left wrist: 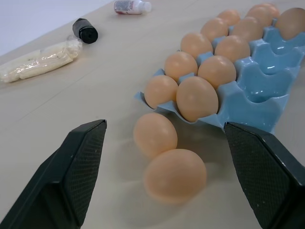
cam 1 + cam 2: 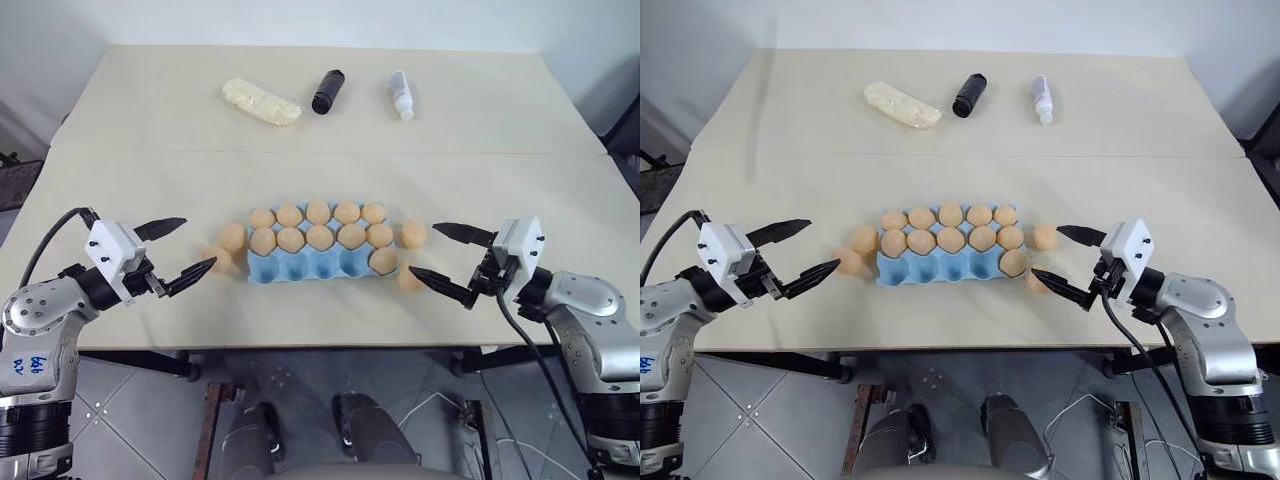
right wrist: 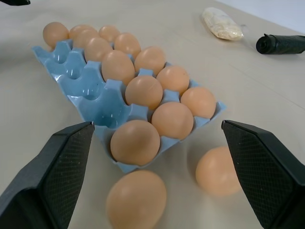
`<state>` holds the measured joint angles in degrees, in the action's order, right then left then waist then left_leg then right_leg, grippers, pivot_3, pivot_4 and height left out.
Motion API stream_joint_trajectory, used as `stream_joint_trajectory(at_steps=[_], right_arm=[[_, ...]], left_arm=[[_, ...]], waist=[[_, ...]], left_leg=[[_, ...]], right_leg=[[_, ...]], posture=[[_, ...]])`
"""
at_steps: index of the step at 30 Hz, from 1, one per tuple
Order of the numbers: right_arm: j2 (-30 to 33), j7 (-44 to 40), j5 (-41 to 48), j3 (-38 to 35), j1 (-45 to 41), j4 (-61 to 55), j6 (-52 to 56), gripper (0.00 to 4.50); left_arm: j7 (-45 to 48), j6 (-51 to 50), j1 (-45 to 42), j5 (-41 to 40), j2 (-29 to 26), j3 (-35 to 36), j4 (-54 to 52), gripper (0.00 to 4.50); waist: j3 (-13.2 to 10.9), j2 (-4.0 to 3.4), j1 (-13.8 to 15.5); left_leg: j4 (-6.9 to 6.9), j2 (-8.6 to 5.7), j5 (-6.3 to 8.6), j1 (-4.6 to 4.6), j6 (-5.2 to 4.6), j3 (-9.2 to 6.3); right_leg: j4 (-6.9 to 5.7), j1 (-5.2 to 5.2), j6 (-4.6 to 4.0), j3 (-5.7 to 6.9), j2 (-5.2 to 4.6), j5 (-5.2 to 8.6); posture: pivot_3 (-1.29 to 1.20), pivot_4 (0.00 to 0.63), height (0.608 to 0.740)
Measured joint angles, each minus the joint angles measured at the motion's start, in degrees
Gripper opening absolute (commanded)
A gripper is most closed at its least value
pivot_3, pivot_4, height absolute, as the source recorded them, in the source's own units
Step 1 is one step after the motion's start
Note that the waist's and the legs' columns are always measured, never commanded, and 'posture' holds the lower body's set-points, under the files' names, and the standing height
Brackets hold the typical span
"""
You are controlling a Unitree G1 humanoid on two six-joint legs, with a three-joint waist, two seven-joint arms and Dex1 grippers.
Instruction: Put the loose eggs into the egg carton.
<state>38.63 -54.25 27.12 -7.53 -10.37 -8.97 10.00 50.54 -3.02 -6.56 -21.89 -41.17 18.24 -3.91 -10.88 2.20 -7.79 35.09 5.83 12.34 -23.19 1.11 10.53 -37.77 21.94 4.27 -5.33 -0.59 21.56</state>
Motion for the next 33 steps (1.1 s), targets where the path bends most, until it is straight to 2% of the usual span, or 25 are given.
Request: stream_joint_trajectory(at_steps=[6,10,20,25,33], right_arm=[[-0.4,1.5,-0.2,-0.2,-0.1,0.0,0.0,4.50],[-0.4,3.3,-0.1,-3.1,2.0,-0.4,0.0,4.50],[1.4,3.3,-0.8,-10.8,17.0,-1.9,-0.1,4.50],[1.2,2.8,-1.9,-9.5,17.8,-2.2,0.0,4.50],[-3.7,4.1,-4.8,0.2,8.6,1.9,1.2,4.50]], left_arm=[[0.4,0.4,0.0,0.0,0.1,-0.5,0.1,4.19],[2.1,0.4,-0.5,-0.3,0.3,-3.2,-0.1,4.19],[9.6,2.8,-2.9,-0.1,1.1,-12.9,-1.2,4.19],[11.8,4.7,-3.9,0.3,1.4,-14.9,-0.9,4.19],[11.6,5.3,-3.8,0.8,1.7,-14.8,0.1,4.19]], waist=[[0.0,0.00,0.1],[0.0,0.00,0.4],[0.0,-0.01,2.2],[0.0,-0.01,1.8],[0.0,-0.01,1.7]], left_leg=[[0.00,0.00,0.01,-0.01,0.01,-0.22],[0.02,-0.01,0.00,0.01,0.02,-0.39],[0.03,-0.03,0.01,0.02,0.01,-0.45],[0.05,-0.02,0.01,0.09,0.03,-0.47],[0.05,-0.04,-0.02,0.06,-0.03,-0.53]], right_leg=[[0.07,-0.16,-0.05,0.19,0.00,0.03],[0.14,-0.31,-0.06,0.31,0.00,0.04],[0.21,-0.39,-0.06,0.33,0.02,0.03],[0.16,-0.42,-0.13,0.33,0.03,-0.02],[0.12,-0.42,-0.12,0.39,0.00,-0.01]], posture=[[0.00,0.150,0.740],[0.00,0.150,0.740],[0.00,0.150,0.740],[0.00,0.150,0.740],[0.00,0.150,0.740]])
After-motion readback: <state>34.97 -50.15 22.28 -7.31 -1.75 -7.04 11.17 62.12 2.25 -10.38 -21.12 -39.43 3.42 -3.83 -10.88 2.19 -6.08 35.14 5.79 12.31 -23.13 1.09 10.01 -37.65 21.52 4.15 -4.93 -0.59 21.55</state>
